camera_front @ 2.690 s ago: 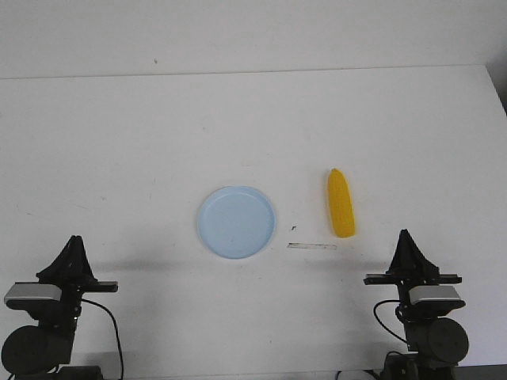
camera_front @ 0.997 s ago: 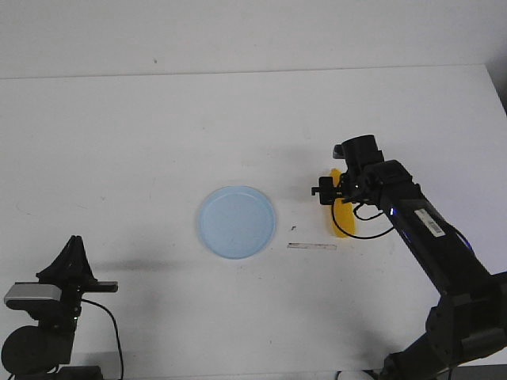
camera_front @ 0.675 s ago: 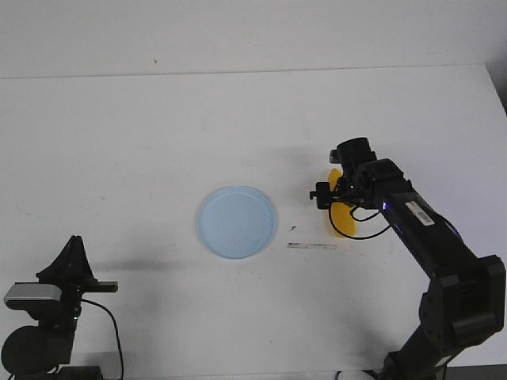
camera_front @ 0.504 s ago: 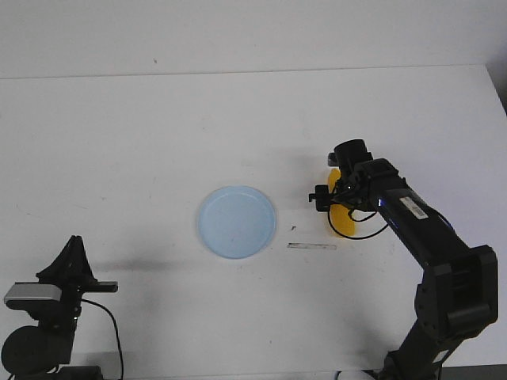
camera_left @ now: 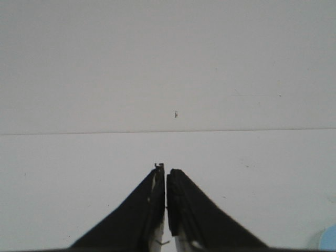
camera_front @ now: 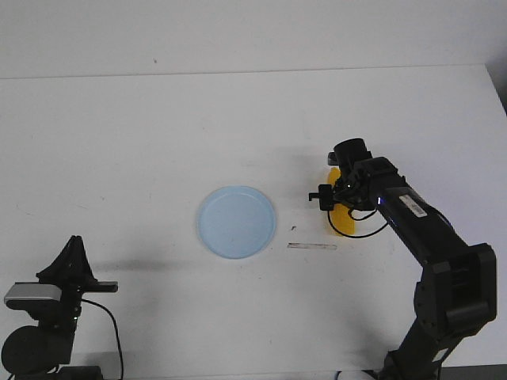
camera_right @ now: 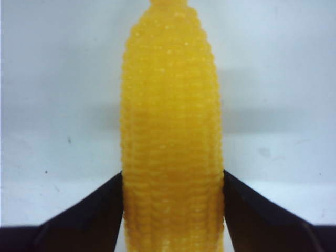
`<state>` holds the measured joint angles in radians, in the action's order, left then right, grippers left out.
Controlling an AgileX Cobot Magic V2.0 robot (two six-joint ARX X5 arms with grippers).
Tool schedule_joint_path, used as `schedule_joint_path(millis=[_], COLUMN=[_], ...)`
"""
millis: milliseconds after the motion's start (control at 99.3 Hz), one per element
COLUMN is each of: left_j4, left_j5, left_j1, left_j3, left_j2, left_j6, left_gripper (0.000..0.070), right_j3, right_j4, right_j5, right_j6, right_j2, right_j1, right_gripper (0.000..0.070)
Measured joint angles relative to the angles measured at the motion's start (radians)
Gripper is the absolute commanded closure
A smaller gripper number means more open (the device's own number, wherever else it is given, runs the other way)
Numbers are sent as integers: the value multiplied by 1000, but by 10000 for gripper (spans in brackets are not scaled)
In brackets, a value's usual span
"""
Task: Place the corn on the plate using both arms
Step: 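Carry the corn with the right gripper over the blue plate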
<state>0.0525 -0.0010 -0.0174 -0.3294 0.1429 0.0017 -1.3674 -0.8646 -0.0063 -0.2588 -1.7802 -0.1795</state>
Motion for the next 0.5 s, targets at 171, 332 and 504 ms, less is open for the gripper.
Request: schedule_joint_path(millis=[171, 332, 504], left_j4=[0, 0, 0], left_j5=[0, 0, 0], left_j1=[0, 0, 0], left_j3=[0, 0, 0], left_j2=[0, 0, 0], left_j6=[0, 0, 0], left_gripper=[698, 698, 698], right_j3=[-87, -111, -111], right_j4=[0, 82, 181], right_j5=[-159, -385, -413], right_j6=[-1, -29, -79], right_j2=[31, 50, 18], right_j1=[-25, -116, -237], right_gripper=[378, 378, 378])
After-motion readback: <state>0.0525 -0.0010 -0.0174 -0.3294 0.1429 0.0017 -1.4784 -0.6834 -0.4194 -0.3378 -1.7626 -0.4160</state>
